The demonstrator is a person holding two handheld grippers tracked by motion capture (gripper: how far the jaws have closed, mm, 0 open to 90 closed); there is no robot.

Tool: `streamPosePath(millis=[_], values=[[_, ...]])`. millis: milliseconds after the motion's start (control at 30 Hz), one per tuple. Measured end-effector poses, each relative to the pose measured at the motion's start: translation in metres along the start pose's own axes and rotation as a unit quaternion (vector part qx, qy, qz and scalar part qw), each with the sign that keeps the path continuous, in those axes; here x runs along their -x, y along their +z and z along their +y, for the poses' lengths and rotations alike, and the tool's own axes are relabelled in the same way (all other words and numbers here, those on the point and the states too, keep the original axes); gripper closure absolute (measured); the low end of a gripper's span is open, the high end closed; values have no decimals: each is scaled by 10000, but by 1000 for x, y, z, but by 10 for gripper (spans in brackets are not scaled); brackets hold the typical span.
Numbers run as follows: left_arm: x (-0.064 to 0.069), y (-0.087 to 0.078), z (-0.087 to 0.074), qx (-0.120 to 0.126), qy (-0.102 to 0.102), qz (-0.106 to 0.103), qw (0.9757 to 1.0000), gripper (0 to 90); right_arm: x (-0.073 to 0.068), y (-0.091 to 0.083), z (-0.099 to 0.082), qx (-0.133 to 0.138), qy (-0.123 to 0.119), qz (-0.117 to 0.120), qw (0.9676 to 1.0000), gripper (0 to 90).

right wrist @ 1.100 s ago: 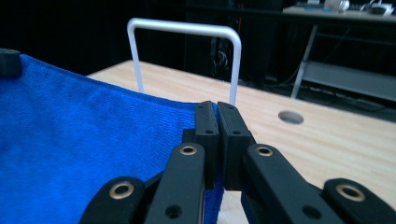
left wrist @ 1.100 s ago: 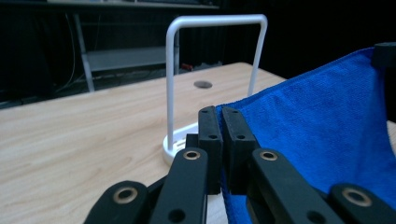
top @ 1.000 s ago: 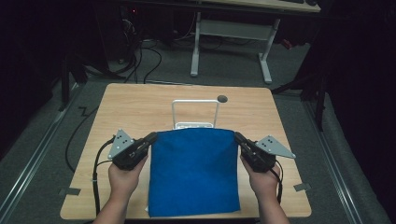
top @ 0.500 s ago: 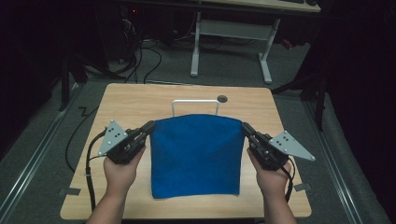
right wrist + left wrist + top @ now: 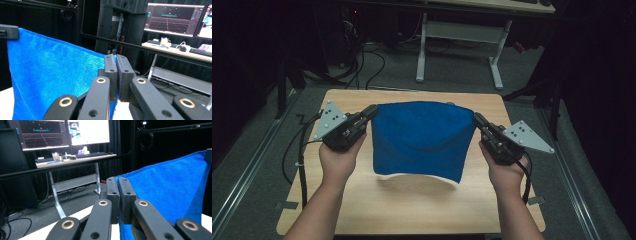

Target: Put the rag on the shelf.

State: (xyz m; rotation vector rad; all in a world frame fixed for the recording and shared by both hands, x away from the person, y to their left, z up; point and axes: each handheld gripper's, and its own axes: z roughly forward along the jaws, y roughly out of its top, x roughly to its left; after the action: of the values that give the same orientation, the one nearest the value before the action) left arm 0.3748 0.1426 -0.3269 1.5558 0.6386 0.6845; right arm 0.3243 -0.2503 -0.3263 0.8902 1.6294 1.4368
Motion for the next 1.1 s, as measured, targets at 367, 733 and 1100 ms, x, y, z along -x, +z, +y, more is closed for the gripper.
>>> streamPosePath(millis=[367, 733, 1100], values=[[-21, 17, 5, -82, -92, 140, 9998, 883, 13, 22, 13, -70, 116, -74, 9999, 887], [-50, 41, -1, -335, -191, 368, 9986, 883, 32, 58, 8, -259, 345, -187, 9989, 888], [-76, 87, 2, -771, -26, 676, 9947, 883, 53, 105, 15, -393, 422, -333, 9978, 888]])
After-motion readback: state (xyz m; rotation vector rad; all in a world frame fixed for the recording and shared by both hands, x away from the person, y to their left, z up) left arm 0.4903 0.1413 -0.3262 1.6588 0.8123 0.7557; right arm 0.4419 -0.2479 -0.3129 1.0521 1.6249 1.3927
